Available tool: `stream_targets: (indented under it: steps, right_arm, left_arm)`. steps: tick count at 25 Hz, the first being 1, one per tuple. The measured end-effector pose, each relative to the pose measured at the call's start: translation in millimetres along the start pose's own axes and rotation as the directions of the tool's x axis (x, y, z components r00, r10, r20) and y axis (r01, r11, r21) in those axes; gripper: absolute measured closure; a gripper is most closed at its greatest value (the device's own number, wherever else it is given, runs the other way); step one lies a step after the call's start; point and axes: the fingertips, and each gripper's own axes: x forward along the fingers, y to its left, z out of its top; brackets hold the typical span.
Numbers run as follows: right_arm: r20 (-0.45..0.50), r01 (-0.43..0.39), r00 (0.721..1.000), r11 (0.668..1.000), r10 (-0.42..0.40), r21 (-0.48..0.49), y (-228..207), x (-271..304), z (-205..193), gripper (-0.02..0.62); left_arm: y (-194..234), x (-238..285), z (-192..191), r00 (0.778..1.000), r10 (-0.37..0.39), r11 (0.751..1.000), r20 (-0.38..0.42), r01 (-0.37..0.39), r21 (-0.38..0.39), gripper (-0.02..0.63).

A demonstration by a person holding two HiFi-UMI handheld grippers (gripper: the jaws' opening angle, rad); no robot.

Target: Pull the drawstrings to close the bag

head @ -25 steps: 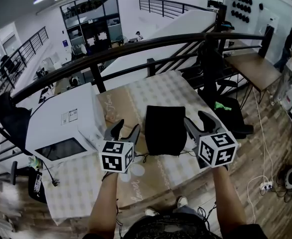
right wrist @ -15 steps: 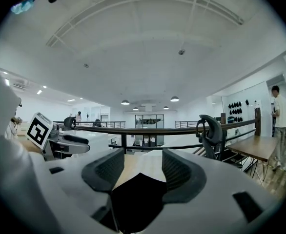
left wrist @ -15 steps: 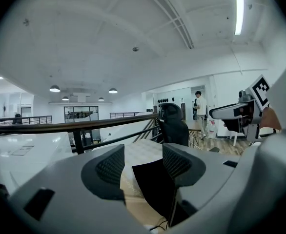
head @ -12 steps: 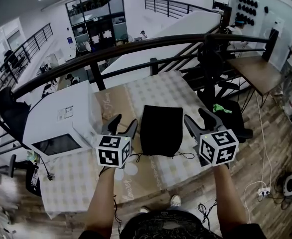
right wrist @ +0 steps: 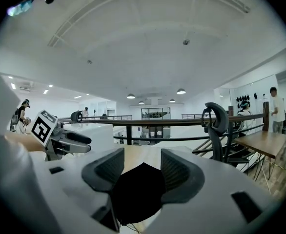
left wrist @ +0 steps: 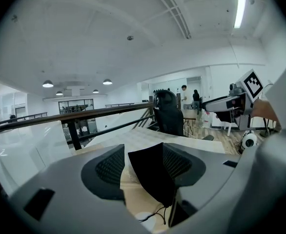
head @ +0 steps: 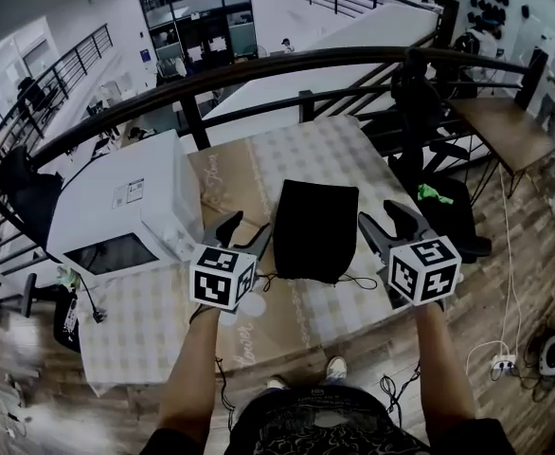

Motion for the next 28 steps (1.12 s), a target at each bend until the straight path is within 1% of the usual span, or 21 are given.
stream_targets:
  steps: [4,7,16,21,25,28]
  right_arm:
    - [-0.058,-0.045,0.997,0.999,0.044,-0.008,6.4,8.4,-23.2,0.368]
    - [-0.092,-0.063,0.994,0.998,0.062,-0.009,10.2,13.3,-39.3,0.368]
    - [-0.21,-0.106,0.973,0.994,0.098,-0.03,16.1,21.6,-86.0,0.368]
    - [-0.279,-0.137,0.953,0.989,0.119,-0.046,18.5,24.6,-111.4,0.368]
    - [-0.366,-0.196,0.917,0.978,0.159,-0.066,23.6,26.8,-139.9,0.368]
    - [-0.415,-0.224,0.893,0.972,0.173,-0.076,25.3,29.0,-157.9,0.368]
  left_arm:
    - [-5.6,5.1,-27.3,0.997,-0.034,0.999,-0.071,0.036,0.025,0.362]
    - [-9.5,8.2,-48.0,0.991,-0.054,0.998,-0.119,0.059,0.034,0.362]
    - [-22.5,19.9,-97.0,0.967,-0.124,0.987,-0.224,0.143,0.068,0.362]
    - [-31.3,28.5,-122.0,0.943,-0.167,0.977,-0.288,0.198,0.082,0.362]
    - [-39.5,36.4,-142.8,0.919,-0.201,0.963,-0.339,0.249,0.105,0.362]
    - [-45.5,41.1,-160.0,0.892,-0.224,0.947,-0.393,0.295,0.129,0.362]
